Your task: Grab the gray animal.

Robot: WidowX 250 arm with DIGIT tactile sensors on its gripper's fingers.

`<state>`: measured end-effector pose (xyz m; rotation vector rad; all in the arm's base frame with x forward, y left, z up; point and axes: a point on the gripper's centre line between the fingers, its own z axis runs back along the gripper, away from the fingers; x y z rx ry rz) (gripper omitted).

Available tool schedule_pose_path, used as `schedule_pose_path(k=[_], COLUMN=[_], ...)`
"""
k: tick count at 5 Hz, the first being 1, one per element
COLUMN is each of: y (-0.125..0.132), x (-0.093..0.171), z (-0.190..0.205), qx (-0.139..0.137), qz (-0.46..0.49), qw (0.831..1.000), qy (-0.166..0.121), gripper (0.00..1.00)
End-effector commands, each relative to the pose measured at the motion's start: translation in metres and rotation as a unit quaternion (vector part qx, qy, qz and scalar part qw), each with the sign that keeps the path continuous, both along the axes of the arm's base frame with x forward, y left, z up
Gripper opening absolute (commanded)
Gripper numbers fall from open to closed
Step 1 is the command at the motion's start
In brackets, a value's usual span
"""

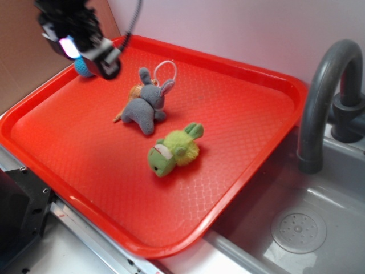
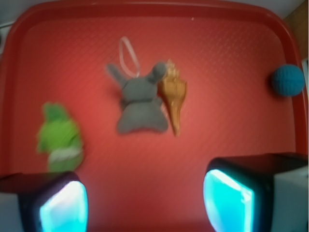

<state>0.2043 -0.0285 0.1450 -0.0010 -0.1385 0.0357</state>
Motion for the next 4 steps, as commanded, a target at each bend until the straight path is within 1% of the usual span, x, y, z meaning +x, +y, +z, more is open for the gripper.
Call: schedule_pose_path(k=[1, 2, 3, 4], y=[0.004, 0.004, 0.005, 0.005], x=[0.039, 0.049, 0.061, 0.064], z=[-0.045, -0.064, -0.092, -0.108], qx=[0.008, 0.017, -0.008, 0.002], qz=[0.018, 0.02, 0.004, 0.002], qw=[1.0, 1.0, 0.999, 0.998], qy=[-0.001, 0.016, 0.044, 0.063], gripper=[1.0, 1.0, 1.0, 1.0])
